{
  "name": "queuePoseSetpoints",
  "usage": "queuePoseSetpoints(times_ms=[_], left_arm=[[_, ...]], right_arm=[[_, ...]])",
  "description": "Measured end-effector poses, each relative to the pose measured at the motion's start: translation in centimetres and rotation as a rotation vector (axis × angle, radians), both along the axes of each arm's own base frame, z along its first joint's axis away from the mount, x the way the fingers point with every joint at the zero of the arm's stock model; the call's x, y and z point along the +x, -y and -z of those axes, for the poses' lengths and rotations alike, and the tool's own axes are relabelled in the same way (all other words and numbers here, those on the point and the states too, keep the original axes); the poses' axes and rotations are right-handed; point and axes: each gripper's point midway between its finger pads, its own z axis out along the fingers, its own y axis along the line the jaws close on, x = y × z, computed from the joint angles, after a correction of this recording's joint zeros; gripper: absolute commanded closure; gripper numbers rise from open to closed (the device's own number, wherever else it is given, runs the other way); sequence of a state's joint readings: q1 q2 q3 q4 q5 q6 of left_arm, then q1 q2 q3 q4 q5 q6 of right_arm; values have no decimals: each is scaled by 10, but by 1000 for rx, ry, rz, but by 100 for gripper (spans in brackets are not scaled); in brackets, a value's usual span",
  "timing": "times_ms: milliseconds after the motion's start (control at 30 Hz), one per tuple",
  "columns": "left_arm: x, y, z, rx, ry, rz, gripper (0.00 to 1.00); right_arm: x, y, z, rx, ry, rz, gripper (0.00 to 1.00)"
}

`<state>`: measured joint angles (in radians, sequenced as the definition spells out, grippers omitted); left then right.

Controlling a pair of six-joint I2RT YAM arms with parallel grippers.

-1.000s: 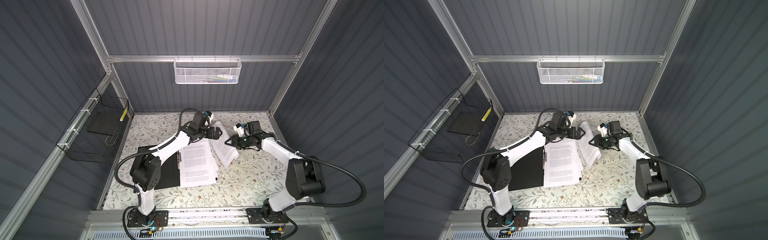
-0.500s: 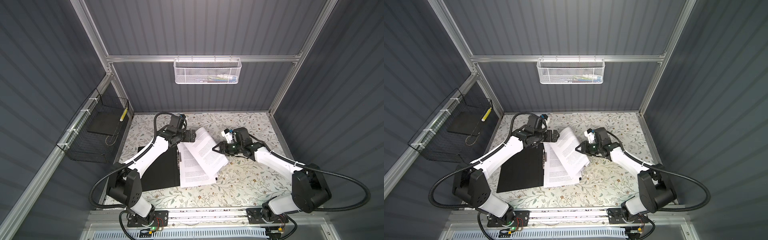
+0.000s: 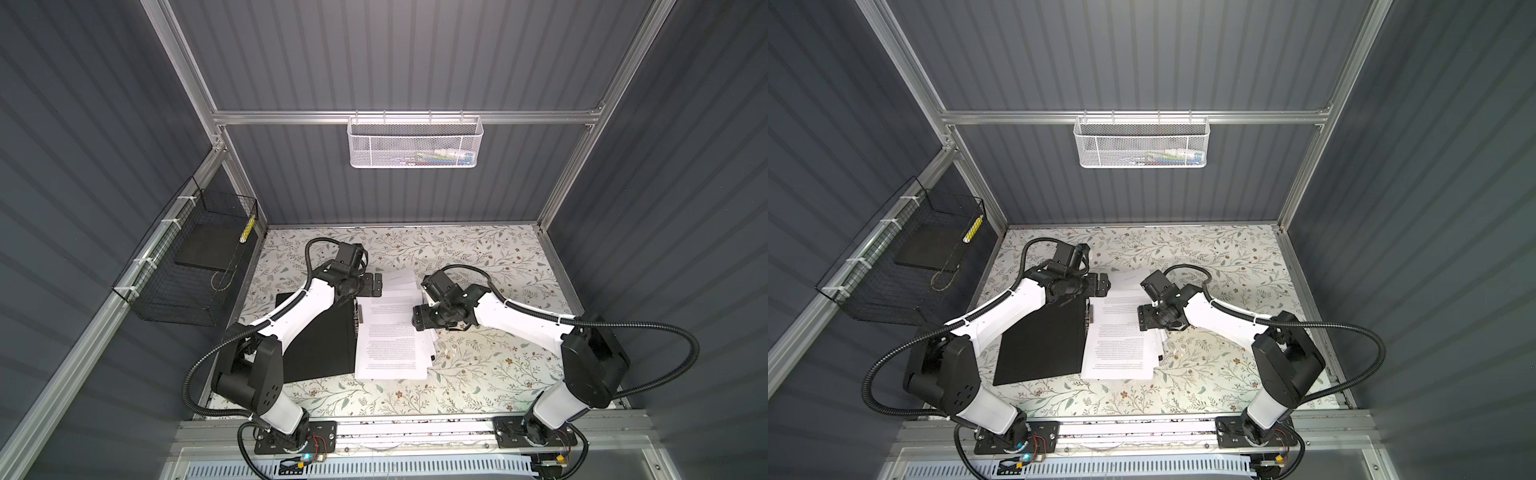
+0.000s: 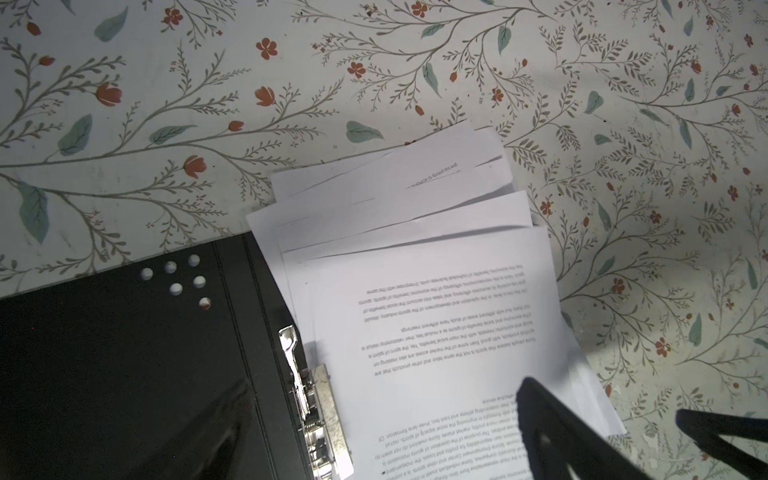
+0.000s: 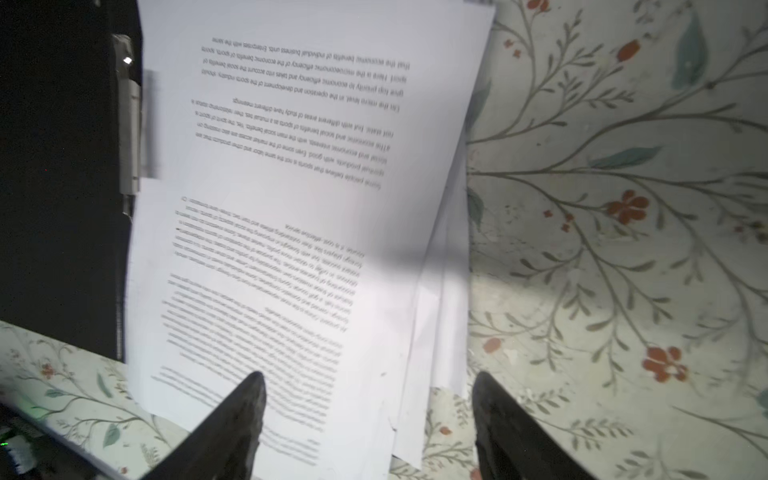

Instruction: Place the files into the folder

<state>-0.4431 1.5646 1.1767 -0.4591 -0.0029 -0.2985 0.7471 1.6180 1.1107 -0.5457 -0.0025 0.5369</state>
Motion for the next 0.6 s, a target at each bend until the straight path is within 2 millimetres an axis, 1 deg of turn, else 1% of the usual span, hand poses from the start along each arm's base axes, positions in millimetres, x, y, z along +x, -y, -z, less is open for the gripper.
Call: queuePoseSetpoints(times_ms=[100, 200, 300, 367, 467, 533, 600], left_arm=[[-6, -6, -3, 0, 5, -15, 1], [-21, -15, 2, -10, -5, -43, 1], [-48, -23, 21, -44, -50, -69, 1], [-70, -27, 39, -75, -100, -84, 1], [-98, -33, 62, -107, -168, -111, 1], [-111, -37, 71, -124, -196, -129, 0], [-120, -39, 74, -143, -205, -142, 1]], right_arm=[[2, 9, -3, 12, 8, 11, 13], [7, 15, -2, 72, -10, 20, 10], [16, 13, 9, 109, -42, 12, 9], [20, 10, 22, 130, -79, 5, 9], [24, 6, 38, 158, -120, 0, 9], [27, 5, 44, 161, -130, -3, 9], [33, 4, 46, 157, -128, -7, 8]])
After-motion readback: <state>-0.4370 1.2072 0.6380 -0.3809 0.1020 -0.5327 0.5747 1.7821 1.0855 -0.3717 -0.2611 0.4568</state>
